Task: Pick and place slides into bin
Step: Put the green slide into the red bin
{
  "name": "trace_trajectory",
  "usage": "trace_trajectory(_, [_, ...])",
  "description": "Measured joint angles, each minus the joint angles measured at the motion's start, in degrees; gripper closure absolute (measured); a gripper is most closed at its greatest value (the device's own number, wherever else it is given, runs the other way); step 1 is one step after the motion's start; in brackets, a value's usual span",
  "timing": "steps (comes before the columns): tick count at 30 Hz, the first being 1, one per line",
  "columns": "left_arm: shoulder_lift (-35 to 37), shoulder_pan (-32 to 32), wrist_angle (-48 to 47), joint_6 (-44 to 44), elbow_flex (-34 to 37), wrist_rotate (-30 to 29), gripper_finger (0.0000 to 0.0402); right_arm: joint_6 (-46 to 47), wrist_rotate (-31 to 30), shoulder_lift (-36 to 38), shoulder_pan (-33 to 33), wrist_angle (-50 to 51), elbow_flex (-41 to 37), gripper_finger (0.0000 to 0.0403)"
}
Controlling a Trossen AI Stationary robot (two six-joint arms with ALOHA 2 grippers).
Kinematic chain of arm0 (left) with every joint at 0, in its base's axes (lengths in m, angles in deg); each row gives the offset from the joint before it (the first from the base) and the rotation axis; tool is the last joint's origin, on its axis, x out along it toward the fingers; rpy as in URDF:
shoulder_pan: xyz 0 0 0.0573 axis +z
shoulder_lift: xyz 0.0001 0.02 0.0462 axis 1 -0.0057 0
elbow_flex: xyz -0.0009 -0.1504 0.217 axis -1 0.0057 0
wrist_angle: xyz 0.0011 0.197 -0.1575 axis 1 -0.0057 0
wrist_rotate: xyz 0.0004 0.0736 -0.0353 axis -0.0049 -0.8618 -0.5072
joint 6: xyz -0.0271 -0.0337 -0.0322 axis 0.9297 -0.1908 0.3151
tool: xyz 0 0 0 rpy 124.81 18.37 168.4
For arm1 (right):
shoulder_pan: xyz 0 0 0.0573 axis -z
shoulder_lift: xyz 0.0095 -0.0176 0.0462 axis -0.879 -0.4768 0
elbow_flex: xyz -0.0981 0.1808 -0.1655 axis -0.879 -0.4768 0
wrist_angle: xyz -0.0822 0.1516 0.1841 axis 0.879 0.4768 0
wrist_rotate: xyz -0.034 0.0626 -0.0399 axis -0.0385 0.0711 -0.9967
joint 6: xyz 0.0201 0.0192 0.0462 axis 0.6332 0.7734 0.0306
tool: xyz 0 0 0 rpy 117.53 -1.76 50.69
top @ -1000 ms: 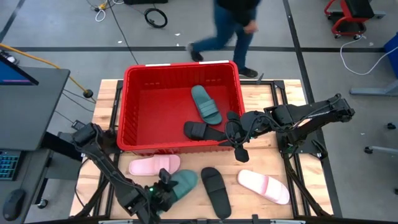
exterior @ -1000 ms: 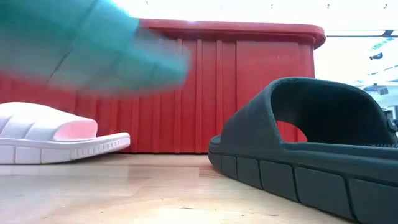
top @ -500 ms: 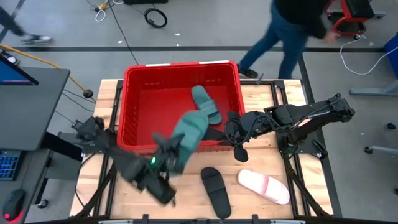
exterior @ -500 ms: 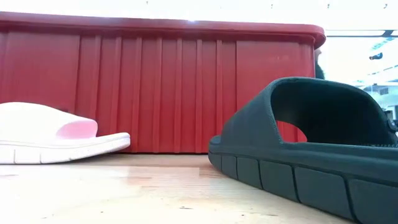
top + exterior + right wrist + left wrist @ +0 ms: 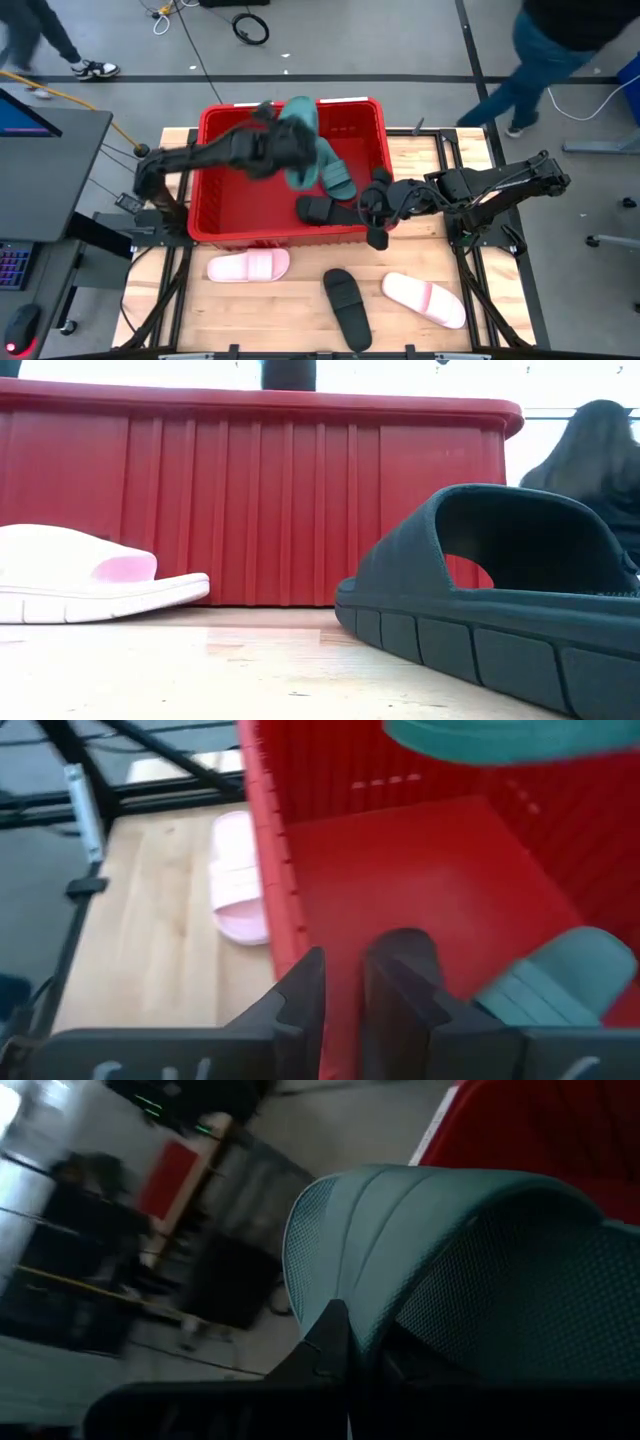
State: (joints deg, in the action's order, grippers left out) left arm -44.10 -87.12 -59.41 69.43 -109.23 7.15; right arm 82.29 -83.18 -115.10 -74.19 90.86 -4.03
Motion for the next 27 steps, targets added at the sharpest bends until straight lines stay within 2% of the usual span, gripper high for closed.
trace_trajectory(3, [-2.5,6.2,9.8,-4.8,0.0,9.0,0.039,1.4,-2.8,0.0,0.0,0.6,0.0,0.0323])
trace_trajectory(6, [-5.7,9.9,16.5,-7.8,0.0,14.4,0.039,1.4,-4.7,0.0,0.0,2.2,0.0,0.0323])
trace_trajectory(11, [-13.2,12.5,17.7,-11.8,0.0,15.2,0.039,3.1,-6.1,0.0,0.0,6.4,0.0,0.0323])
trace_trajectory(18, [-22.7,15.9,17.8,-12.0,0.0,16.1,0.039,7.5,-9.1,0.0,0.0,9.7,0.0,0.0323])
trace_trajectory(24, [-26.2,16.8,18.0,-12.5,0.0,16.4,0.0374,10.3,-11.1,0.0,0.0,12.6,0.0,0.0323])
trace_trajectory(27, [-27.0,17.1,18.0,-13.2,0.0,18.5,0.0361,11.9,-13.1,0.0,0.0,13.7,0.0,0.0323])
